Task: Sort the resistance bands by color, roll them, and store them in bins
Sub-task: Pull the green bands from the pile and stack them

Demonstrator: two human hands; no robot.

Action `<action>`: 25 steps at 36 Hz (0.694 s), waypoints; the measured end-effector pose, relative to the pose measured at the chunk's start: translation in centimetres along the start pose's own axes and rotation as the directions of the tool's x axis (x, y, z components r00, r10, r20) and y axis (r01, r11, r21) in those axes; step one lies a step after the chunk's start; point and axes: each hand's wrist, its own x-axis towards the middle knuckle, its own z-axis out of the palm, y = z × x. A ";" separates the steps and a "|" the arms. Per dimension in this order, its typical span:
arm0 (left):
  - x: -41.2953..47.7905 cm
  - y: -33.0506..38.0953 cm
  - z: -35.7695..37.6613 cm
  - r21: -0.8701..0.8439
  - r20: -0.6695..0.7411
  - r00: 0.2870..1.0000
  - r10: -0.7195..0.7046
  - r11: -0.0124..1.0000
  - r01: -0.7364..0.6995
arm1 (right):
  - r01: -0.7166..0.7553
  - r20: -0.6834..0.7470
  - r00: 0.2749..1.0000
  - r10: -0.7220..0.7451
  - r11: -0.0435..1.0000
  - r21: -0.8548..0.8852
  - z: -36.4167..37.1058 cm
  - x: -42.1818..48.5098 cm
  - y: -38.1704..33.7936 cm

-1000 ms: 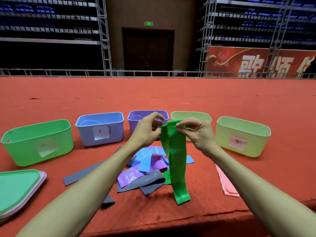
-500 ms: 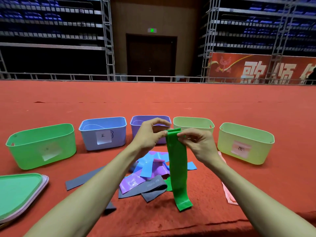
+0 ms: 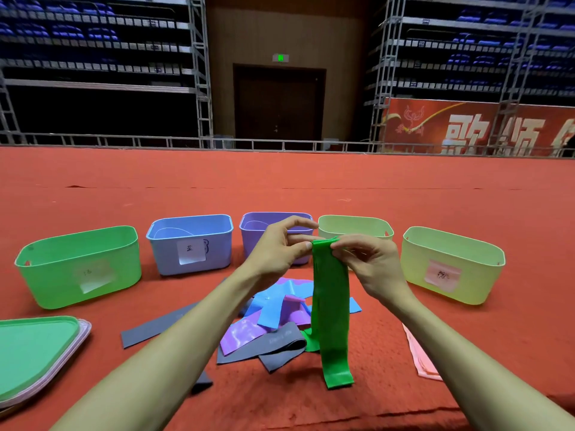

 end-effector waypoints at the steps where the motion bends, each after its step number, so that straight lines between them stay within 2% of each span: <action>1: 0.0 0.0 0.0 0.002 -0.001 1.000 0.002 1.000 -0.002 | 0.003 0.004 1.000 -0.003 1.000 0.002 -0.1 0.0 0.0; 14: -0.2 0.1 0.1 -0.006 -0.007 1.000 0.002 1.000 -0.002 | 0.038 0.051 0.998 -0.036 0.999 -0.034 -0.1 -0.2 -0.2; 25: -0.4 0.2 0.3 0.030 -0.026 0.999 0.036 0.999 -0.035 | 0.010 0.024 1.000 -0.009 0.999 -0.046 -0.2 -0.3 -0.4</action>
